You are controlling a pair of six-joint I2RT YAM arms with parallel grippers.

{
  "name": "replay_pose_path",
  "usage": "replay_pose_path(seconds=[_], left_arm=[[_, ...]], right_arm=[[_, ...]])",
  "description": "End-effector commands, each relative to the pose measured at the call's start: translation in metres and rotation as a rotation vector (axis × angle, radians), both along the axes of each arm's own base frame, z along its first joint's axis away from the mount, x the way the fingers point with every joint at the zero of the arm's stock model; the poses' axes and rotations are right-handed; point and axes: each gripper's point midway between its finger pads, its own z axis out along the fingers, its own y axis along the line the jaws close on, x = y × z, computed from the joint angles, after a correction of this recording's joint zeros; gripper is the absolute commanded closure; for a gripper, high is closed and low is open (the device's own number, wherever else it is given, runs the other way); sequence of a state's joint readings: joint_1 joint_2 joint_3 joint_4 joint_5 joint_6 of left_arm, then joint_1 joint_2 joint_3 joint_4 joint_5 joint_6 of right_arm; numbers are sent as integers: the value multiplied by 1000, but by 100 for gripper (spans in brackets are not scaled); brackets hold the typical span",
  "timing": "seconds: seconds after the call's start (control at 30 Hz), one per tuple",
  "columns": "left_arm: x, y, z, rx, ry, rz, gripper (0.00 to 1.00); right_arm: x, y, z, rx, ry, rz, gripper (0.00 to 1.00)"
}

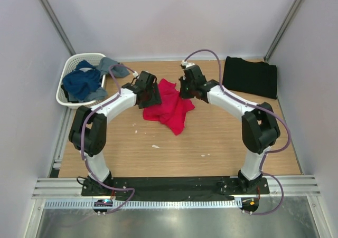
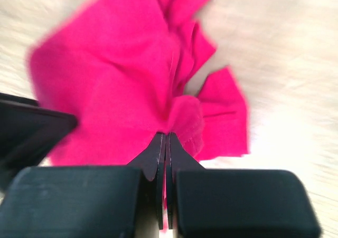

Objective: Fold and stack the t-shirts
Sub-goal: Flatten the tshirt out

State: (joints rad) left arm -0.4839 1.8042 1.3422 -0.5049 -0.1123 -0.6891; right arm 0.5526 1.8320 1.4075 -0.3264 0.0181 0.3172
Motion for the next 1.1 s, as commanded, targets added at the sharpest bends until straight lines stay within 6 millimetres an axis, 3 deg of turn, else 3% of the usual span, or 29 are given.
replay_pose_path(seconds=[0.0,0.03,0.17,0.2,0.27,0.3,0.33,0.4,0.43,0.47,0.5,0.53,0.57,0.6,0.63,0.67,0.7,0.77,0.8,0.83,0.87,0.9,0.93,0.97,1.0,1.03,1.07], left_arm=[[11,-3,5,-12,-41,-16,33],[13,-6,8,-26,-48,-24,34],[30,-32,35,-128,-116,-88,38],[36,-44,50,-172,-142,-120,40],[44,-57,62,-218,-157,-153,41],[53,-67,84,-247,-200,-179,42],[53,-76,91,-268,-208,-202,42],[58,-88,103,-285,-229,-217,42],[62,-99,120,-319,-254,-232,42],[60,-117,116,-338,-246,-261,42],[62,-135,121,-371,-272,-295,41],[60,-149,120,-387,-269,-314,41],[60,-179,148,-426,-326,-365,41],[64,-195,129,-422,-289,-377,41],[68,-210,138,-453,-292,-383,41],[73,-224,178,-517,-355,-406,41],[79,-228,170,-513,-329,-394,41],[89,-219,190,-523,-359,-358,41],[100,-199,188,-507,-352,-313,40],[100,-181,204,-511,-368,-279,40],[101,-162,202,-498,-355,-242,40],[99,-138,166,-453,-272,-183,39],[98,-96,184,-446,-299,-119,39],[95,-71,177,-421,-284,-73,38],[77,-42,128,-345,-180,-26,37],[74,-4,125,-302,-182,52,37],[57,18,145,-290,-218,76,36]], right_arm=[[12,-15,108,6,-250,-25,99],[11,-24,133,5,-306,-56,99],[9,-59,196,-13,-458,-189,99],[9,-66,206,-18,-479,-216,99],[7,-87,235,-39,-531,-286,99],[7,-95,242,-56,-540,-312,99],[6,-106,266,-56,-576,-356,99],[1,-129,281,-109,-571,-418,99],[-3,-134,310,-80,-614,-429,99],[-6,-136,321,-102,-637,-406,99],[-12,-120,332,-62,-651,-300,99],[-18,-114,356,-23,-697,-256,99],[-24,-104,368,11,-717,-211,99],[-24,-94,373,34,-724,-179,99],[-31,-84,393,83,-762,-136,99],[-33,-77,399,99,-771,-117,99],[-35,-65,400,103,-774,-86,99],[-31,-55,393,86,-763,-71,99],[-31,-50,385,71,-745,-58,99],[-31,-42,369,50,-711,-36,99],[-33,-37,359,43,-689,-19,99],[-34,-33,348,37,-666,-1,99],[-35,-27,319,12,-608,24,99],[-40,-21,307,16,-581,67,99],[-42,-16,292,9,-549,89,99],[-44,-10,258,-18,-481,123,99],[-50,1,242,-4,-439,147,99]])
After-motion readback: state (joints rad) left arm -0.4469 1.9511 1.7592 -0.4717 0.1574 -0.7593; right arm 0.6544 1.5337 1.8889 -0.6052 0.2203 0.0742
